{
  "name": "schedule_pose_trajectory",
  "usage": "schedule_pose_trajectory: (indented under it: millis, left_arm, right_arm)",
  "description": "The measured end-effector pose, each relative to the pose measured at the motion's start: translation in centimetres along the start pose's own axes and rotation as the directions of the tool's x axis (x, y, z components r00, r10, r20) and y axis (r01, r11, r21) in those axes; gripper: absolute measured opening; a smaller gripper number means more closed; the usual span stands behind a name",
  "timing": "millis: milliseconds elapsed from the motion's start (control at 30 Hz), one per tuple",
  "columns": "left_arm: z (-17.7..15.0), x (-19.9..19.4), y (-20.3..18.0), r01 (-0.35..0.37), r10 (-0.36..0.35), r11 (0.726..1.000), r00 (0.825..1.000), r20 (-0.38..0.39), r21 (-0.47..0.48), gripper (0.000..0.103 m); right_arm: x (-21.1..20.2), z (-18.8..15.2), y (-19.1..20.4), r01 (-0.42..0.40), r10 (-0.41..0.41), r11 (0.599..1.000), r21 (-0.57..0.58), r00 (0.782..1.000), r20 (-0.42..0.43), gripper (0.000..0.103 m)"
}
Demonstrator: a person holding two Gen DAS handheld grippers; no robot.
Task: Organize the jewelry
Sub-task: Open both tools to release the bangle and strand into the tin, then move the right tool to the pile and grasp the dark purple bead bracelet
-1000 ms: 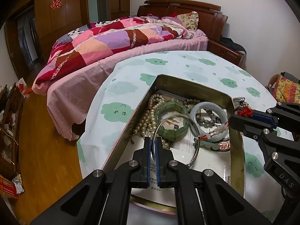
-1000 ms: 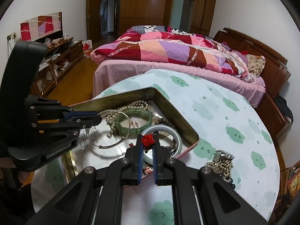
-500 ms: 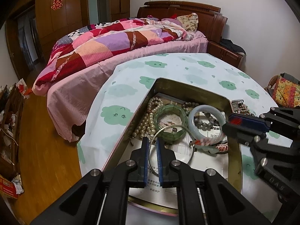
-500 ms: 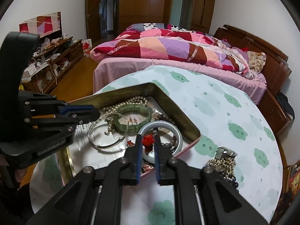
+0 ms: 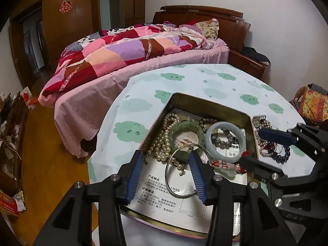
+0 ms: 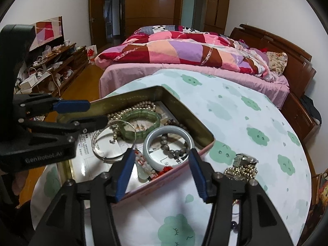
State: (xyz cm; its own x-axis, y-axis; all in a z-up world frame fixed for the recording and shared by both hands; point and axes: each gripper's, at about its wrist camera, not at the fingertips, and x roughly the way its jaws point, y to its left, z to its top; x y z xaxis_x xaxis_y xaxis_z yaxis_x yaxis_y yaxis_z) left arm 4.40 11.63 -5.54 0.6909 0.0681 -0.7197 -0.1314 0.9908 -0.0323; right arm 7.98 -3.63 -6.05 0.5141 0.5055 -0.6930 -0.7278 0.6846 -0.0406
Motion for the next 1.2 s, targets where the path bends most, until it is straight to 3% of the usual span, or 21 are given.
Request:
schedule_pose_trajectory:
  millis: [233, 333, 433, 700, 967, 1033, 1200]
  left_arm:
    - [-0.1, 0.0, -0.3, -0.02, 0.02, 1.0, 1.0, 0.0, -0.009, 0.049]
    - [-0.3, 0.2, -0.9, -0.036, 0.036, 0.999, 0.999, -0.004, -0.004, 0.058]
    - [-0.5, 0.2, -1.5, -0.047, 0.047, 0.999, 0.999, -0.001, 0.003, 0.06]
    - [-1.0, 0.5, -3.0, -0.048, 0.048, 0.999, 0.999, -0.008, 0.016, 0.06]
    - [-1.3, 0.4, -3.7, -0.053, 0.053, 0.998, 0.999, -0.008, 0.033, 0.06]
    - [-1.3, 0.4, -3.5, -0.056, 0.056, 0.998, 0.998, -0.008, 0.02, 0.06]
    - [-1.1, 0.3, -2.7, -0.064, 0.064, 0.998, 0.998, -0.006, -0.007, 0.06]
  right_arm:
    - [-1.2, -1.2, -1.4, 0.008, -0.008, 0.999, 0.037, 1.0, 0.015, 0.063]
    - [-2.3, -2.0, -3.1, 0.034, -0.036, 0.997, 0.072, 0.999, 0.027, 0.067]
    - [-3.3, -3.4, -5.5, 0.067, -0.071, 0.99, 0.125, 0.997, 0.028, 0.068]
    - [-3.9, -7.8, -11.6, 0.16, -0.151, 0.946, 0.281, 0.987, -0.054, 0.069]
    - [-2.4, -7.9, -12.3, 0.173, -0.151, 0.941, 0.29, 0.984, -0.096, 0.068]
    - [-1.8, -7.8, -12.3, 0.175, -0.146, 0.944, 0.279, 0.982, -0.122, 0.061]
    - [-1.4, -8.2, -12.6, 0.17, -0.13, 0.946, 0.276, 0.979, -0.157, 0.021]
